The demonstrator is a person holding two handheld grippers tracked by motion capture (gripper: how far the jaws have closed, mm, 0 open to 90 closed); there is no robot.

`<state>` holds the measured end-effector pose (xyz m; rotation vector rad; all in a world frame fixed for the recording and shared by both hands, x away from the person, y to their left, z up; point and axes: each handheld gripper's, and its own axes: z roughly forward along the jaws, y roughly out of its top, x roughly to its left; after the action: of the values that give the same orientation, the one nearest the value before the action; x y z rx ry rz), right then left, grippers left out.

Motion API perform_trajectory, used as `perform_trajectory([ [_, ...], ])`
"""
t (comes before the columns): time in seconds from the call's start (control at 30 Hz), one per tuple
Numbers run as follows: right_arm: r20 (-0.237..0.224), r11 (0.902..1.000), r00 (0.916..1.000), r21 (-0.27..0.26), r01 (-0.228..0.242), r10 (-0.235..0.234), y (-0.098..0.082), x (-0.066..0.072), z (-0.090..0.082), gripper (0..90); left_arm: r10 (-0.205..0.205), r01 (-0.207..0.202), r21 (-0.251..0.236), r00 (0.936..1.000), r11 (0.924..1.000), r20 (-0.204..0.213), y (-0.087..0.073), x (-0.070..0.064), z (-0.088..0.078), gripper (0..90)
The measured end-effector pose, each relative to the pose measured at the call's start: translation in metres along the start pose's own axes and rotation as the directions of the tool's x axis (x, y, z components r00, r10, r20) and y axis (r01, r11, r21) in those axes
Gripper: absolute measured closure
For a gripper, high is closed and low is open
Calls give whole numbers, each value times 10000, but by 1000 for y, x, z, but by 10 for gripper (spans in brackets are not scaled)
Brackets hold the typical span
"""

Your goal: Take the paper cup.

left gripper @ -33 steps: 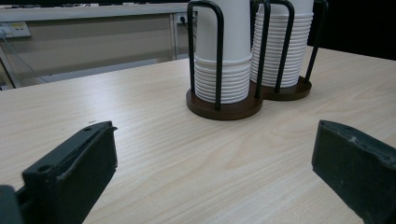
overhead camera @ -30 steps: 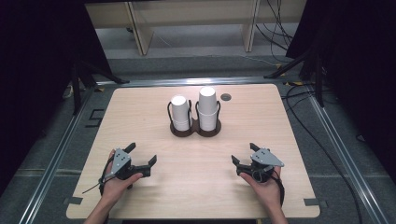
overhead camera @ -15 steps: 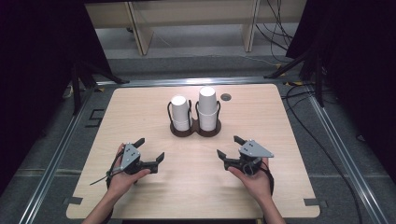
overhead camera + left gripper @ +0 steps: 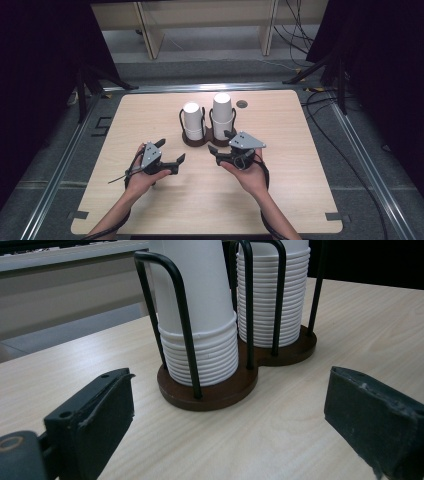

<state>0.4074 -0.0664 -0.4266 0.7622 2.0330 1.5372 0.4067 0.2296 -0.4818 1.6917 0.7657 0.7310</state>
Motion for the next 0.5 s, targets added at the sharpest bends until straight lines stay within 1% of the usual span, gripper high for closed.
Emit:
perform_trajectory([
  [0.03, 38, 10000, 10000, -54, 58, -58, 2, -1, 4, 261, -8, 9, -159, 10000, 9999, 68, 1, 1, 5, 54],
  [0.07, 11, 10000, 10000, 20, -27, 27, 4, 0, 8, 262, 19, -19, 7, 10000, 10000, 15, 3, 2, 6, 55],
  [0.1, 59, 10000, 10000, -54, -57, 58, 6, 0, 12, 265, 19, -19, 7, 10000, 10000, 15, 3, 2, 6, 57],
  [0.13, -33, 9999, 10000, -87, 72, -72, 8, -2, 16, 269, -51, 51, -19, 10000, 10000, 53, 5, 3, 13, 58],
  [0.17, -33, 9999, 10000, -87, 72, -72, 8, -2, 16, 269, -51, 51, -19, 10000, 10000, 53, 5, 3, 13, 61],
  [0.2, 32, 9999, 9999, -28, 108, -107, 13, -2, 23, 274, -72, 72, 18, 10000, 10000, 53, 7, 5, 20, 65],
  [0.23, 32, 9999, 9999, -28, 108, -107, 13, -2, 23, 274, -72, 72, 18, 10000, 10000, 53, 7, 5, 20, 69],
  [0.27, 92, 9999, 9999, -16, 101, -101, 15, -2, 26, 275, -87, 87, 180, 10000, 9998, 15, 8, 6, 24, 69],
  [0.3, 92, 9996, 9995, -40, 290, -289, 19, -4, 30, 280, -72, 72, 269, 10000, 9996, 14, 9, 7, 27, 76],
  [0.33, 109, 9994, 9994, -80, 329, -328, 21, -4, 34, 282, -51, 52, 290, 10000, 9996, -43, 10, 8, 30, 84],
  [0.37, 78, 9995, 9995, -143, 296, -295, 24, -4, 38, 285, -94, 94, 315, 10000, 9995, -28, 11, 9, 33, 96],
  [0.4, 104, 9994, 9994, -68, 337, -336, 30, -5, 43, 290, -178, 178, 390, 9998, 9991, -10, 12, 11, 39, 113],
  [0.43, 104, 9994, 9994, -68, 337, -336, 30, -5, 43, 290, -178, 178, 390, 9998, 9991, -10, 12, 11, 39, 116],
  [0.47, 159, 9992, 9991, -15, 397, -396, 37, -6, 51, 303, -259, 260, 494, 9997, 9984, -23, 13, 12, 43, 121],
  [0.5, 159, 9992, 9991, -15, 397, -396, 37, -6, 51, 303, -314, 315, 521, 9995, 9981, -12, 13, 13, 45, 121],
])
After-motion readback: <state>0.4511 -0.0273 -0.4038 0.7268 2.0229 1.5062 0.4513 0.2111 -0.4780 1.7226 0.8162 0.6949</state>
